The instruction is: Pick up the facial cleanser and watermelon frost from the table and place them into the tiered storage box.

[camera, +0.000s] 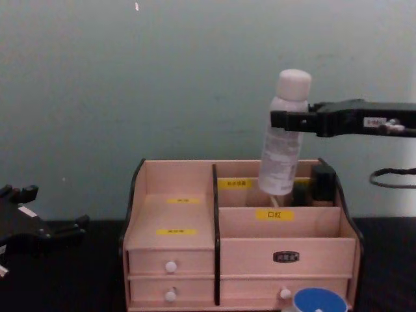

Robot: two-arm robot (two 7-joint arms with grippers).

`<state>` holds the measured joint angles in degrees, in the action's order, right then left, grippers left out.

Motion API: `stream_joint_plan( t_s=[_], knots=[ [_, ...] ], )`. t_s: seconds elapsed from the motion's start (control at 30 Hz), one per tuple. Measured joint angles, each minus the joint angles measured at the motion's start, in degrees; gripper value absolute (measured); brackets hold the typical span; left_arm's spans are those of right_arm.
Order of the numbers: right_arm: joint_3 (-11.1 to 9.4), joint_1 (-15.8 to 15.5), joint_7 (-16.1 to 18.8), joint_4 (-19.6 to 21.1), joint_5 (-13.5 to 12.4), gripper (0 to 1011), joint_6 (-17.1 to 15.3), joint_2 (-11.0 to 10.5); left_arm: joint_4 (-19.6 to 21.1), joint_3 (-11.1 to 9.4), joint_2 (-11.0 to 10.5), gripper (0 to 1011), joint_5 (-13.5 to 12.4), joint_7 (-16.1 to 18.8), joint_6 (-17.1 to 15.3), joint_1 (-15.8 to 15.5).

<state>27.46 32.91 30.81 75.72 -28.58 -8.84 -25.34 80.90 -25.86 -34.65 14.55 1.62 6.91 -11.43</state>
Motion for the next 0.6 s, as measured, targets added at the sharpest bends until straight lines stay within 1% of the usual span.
stream_joint_plan(
  t_s=[0.17, 0.6],
  knots=[
    [0.6, 1.6, -0.1, -2.9, 0.5, 596, 0.0, 1.6, 0.0, 0.0, 0.0, 1002, 0.0, 0.0, 0.0, 0.0],
    [1.0, 4.5, -0.1, -8.7, 1.5, 596, 0.6, 4.5, 0.0, 0.0, 0.0, 1001, 0.0, 0.0, 0.0, 0.0]
  ],
)
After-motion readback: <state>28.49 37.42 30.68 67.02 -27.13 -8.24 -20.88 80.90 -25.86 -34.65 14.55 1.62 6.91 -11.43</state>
